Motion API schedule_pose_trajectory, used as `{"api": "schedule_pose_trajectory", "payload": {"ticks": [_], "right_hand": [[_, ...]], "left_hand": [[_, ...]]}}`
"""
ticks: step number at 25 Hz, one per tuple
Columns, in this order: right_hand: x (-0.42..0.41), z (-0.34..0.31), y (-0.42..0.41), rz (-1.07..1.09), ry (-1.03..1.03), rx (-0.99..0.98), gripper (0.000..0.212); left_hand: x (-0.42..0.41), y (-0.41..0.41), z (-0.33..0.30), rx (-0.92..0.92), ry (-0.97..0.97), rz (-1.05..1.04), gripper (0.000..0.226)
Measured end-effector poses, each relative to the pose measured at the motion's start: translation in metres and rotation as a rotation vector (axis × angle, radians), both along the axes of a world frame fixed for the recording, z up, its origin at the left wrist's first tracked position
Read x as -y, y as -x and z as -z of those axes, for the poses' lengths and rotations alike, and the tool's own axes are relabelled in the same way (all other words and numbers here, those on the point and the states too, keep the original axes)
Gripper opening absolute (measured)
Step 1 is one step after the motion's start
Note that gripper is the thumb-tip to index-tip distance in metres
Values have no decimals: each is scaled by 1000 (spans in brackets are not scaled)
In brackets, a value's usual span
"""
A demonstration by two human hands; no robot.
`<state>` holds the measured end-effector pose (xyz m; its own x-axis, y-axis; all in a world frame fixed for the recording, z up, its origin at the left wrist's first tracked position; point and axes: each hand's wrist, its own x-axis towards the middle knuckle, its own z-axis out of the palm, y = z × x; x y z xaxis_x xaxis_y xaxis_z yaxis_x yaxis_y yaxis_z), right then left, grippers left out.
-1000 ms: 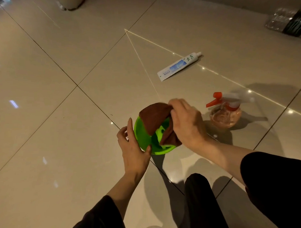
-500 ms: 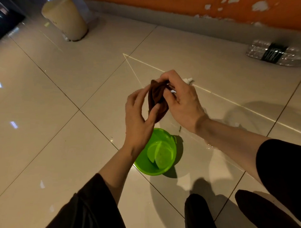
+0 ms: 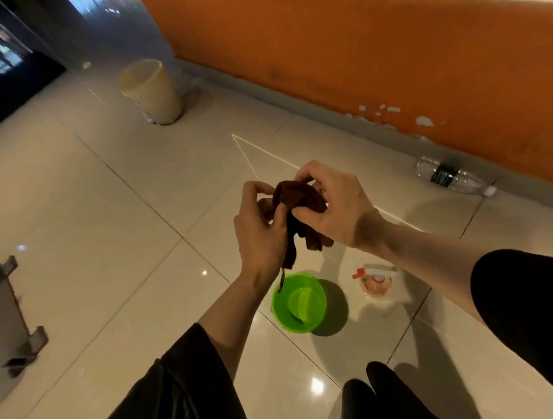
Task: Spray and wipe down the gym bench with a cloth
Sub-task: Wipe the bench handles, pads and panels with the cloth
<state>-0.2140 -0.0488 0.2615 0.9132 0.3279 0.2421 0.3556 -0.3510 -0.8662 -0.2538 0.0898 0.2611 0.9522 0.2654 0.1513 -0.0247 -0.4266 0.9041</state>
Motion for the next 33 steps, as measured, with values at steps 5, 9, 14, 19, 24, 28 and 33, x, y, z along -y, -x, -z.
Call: {"api": "schedule_pose_trajectory", "payload": {"ticks": [5,9,14,19,24,28,33], "right_hand": [[-55,-182,5,-97,33,72,24],[-117,-341,31,-272,-18,215,18],[-183,-477,115,-634,-42,380,15],[-247,-538,277,-1048,-45,453,21],[-309,-575,474,-1527,34,311,13],[-350,-580,600,-1830,91,-82,17],[-401,-575,701,-2000,131,-285,25]], "left_hand": [[-51,24,-184,69,-25,-66,13],[-102,73,-342,163,-37,-243,7],[-137,204,-478,229,-65,-539,9],[-143,394,-526,213,-288,-971,13],[-141,596,-548,137,-331,-1373,11],[-160,717,-541,188,-186,-1561,24],[-204,807,-532,274,-5,-1716,27]]}}
